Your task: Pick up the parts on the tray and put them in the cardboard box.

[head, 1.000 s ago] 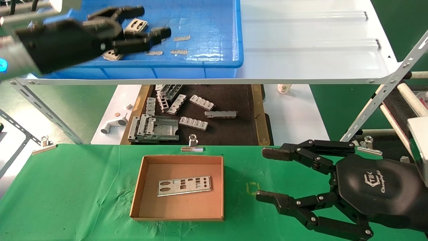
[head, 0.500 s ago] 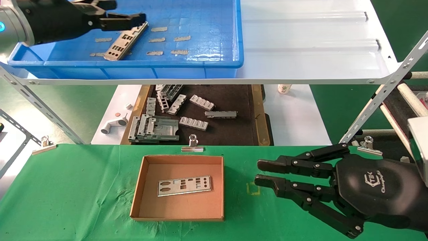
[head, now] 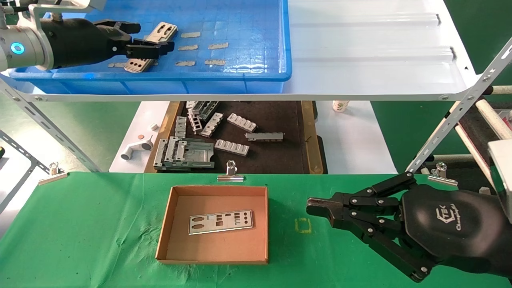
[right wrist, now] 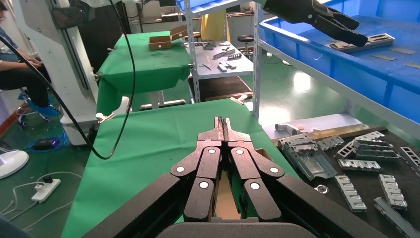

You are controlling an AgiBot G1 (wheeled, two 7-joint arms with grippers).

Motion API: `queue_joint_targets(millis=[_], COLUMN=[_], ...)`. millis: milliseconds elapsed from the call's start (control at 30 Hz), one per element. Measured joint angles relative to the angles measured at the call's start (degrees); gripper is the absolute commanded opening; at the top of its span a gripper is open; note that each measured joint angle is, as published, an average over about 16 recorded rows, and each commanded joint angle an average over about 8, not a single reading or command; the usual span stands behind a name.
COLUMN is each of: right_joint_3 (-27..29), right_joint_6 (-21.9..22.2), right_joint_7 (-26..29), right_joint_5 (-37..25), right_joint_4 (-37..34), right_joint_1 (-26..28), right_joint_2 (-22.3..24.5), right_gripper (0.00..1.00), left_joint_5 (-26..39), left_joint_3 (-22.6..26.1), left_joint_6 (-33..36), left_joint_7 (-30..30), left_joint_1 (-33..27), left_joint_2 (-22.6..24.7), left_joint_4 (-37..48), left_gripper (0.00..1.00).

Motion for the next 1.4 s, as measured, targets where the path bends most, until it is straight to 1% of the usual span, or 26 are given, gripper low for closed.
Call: queue_joint_targets(millis=[67, 133, 200, 800, 1400], right_joint_3=[0.0, 0.0, 0.0, 0.0, 0.0], right_joint_6=[0.0, 0.0, 0.0, 0.0, 0.0], right_joint_7=[0.0, 0.0, 0.0, 0.0, 0.0], right_joint_5=[0.0, 0.0, 0.0, 0.0, 0.0], right_joint_4=[0.0, 0.0, 0.0, 0.0, 0.0], right_joint_1=[0.0, 0.0, 0.0, 0.0, 0.0], right_joint_2=[0.0, 0.0, 0.0, 0.0, 0.0], right_gripper=[0.0, 0.0, 0.0, 0.0, 0.0], left_joint_5=[0.0, -0.03, -0.11, -0.4, -0.28], left_joint_3=[0.0, -0.03, -0.09, -0.31, -0.22], left_joint_6=[-0.23, -0.52, -0.82, -2.79, -4.21], left_joint_7=[0.2, 0.36, 0.45, 0.13, -0.45], left_joint_1=[-0.07, -0.12, -0.15, -0.08, 0.05], left_joint_2=[0.17, 0.33, 0.48, 1.08, 1.37], left_joint_4=[0.5, 0.94, 1.35, 3.48, 3.68], left_gripper=[0.21, 0.08, 0.0, 0.0, 0.0])
